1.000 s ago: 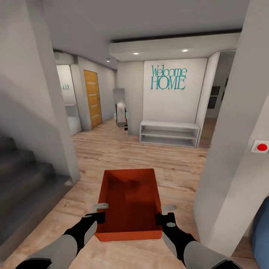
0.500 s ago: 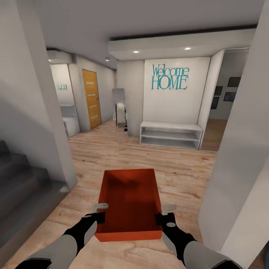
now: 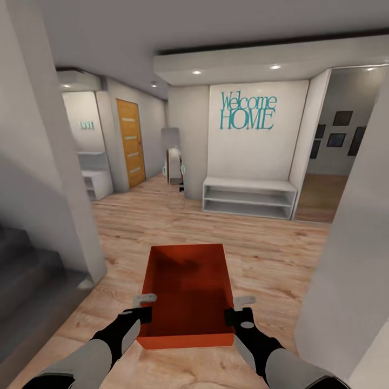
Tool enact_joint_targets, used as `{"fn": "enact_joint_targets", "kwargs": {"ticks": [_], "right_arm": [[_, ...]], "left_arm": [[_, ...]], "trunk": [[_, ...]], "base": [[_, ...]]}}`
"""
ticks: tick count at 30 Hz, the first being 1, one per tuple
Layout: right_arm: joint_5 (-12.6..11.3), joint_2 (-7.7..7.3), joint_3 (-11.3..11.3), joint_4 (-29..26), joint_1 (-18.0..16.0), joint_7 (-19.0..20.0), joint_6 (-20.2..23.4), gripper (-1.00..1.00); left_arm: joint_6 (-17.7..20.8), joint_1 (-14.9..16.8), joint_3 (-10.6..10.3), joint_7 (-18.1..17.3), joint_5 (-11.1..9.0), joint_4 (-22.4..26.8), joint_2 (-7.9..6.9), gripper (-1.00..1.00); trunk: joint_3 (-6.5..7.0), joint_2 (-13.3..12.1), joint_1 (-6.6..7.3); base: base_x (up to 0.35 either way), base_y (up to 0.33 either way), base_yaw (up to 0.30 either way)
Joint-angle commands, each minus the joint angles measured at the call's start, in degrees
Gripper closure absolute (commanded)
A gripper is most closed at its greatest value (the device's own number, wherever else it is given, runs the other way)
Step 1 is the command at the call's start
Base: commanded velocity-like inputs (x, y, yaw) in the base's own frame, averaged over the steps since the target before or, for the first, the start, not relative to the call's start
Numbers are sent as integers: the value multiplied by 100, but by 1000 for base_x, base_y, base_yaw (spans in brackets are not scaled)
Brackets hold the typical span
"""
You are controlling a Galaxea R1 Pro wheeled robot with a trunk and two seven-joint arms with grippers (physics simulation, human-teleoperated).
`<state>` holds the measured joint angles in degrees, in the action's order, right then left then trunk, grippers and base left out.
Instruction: Move the two storage containers from the living room to the garage. In the garage, place one container on the floor and stack the other container on top of it (either order is fine).
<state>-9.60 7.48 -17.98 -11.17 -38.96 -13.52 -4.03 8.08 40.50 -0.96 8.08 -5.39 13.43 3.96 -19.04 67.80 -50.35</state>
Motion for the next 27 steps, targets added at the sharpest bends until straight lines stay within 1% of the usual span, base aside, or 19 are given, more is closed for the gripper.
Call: {"fn": "enact_joint_targets", "kwargs": {"ticks": [1,27], "right_arm": [[-490,-63,259,19,-6,-46,-39,100],[-490,-63,254,19,-6,-46,-52,100]], "left_arm": [[-421,1,167,54,73,34,-18,100],[-421,1,167,54,73,36,-18,100]], "trunk": [[-7,4,-3],[-7,4,-3]], "base": [[322,0,0],[322,0,0]]}}
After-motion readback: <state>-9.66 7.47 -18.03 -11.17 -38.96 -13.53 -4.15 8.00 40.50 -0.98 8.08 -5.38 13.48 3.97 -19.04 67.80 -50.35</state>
